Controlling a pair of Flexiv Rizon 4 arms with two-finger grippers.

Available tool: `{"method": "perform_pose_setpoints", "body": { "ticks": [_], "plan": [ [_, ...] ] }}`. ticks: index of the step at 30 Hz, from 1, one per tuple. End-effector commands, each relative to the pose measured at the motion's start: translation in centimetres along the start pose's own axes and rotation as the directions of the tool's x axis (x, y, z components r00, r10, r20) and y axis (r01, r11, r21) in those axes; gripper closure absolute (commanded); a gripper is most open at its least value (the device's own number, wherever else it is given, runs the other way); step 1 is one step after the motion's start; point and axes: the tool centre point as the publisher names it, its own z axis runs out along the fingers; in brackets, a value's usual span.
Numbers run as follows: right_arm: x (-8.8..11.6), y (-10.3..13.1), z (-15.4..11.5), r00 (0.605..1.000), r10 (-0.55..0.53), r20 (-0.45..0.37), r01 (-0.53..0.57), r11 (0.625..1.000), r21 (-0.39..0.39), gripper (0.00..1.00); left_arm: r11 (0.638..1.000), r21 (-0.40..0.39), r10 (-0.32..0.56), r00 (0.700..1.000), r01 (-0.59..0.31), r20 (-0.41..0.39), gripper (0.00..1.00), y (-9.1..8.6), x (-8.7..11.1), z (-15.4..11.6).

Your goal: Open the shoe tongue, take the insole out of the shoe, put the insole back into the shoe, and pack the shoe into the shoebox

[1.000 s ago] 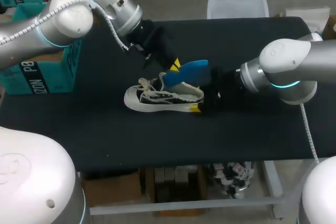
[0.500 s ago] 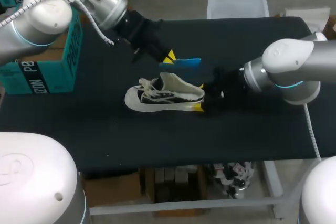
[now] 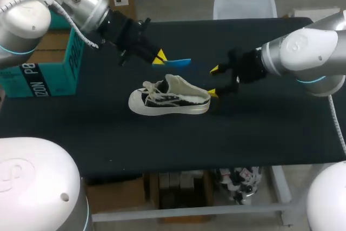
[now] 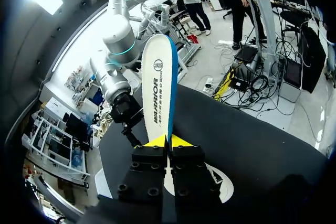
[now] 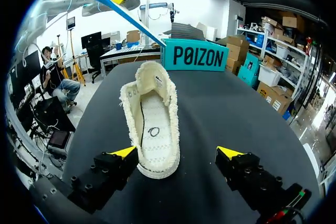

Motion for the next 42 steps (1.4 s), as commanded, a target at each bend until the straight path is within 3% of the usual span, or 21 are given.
{"method": "perform_pose_setpoints", "body": {
  "ticks": [1, 10, 17, 23, 31, 42],
  "plan": [
    [-0.5, 2.4, -0.5, 1.0, -0.031, -0.005, 0.031, 0.995, 0.091, 0.0, 1.0, -0.006, -0.01, 1.0, 0.01, 0.014, 1.0, 0.2, 1.1, -0.9],
    [-2.2, 5.3, 1.7, 0.992, -0.118, -0.041, 0.125, 0.964, 0.233, 0.0, 0.998, -0.044, -0.05, 0.998, 0.052, 0.037, 1.0, 1.2, 2.6, -2.2],
    [-1.7, 6.5, 3.1, 0.99, -0.142, -0.023, 0.139, 0.898, 0.417, 0.0, 0.995, -0.075, -0.06, 0.996, 0.064, 0.059, 1.0, 1.3, 3.7, -3.6],
    [-0.9, 6.5, 3.6, 0.991, -0.132, -0.008, 0.117, 0.851, 0.511, 0.0, 0.993, -0.089, -0.068, 0.995, 0.074, 0.068, 1.0, 1.9, 5.1, -4.6],
    [-0.3, 6.4, 4.6, 0.99, -0.141, -0.001, 0.117, 0.823, 0.556, 0.0, 0.992, -0.087, -0.084, 0.992, 0.092, 0.093, 1.0, 3.3, 7.3, -5.9],
    [-1.0, 7.1, 7.2, 0.988, -0.155, -0.017, 0.13, 0.763, 0.633, 0.0, 0.981, -0.123, -0.133, 0.982, 0.15, 0.133, 1.0, 4.2, 9.6, -7.3]
  ]
}}
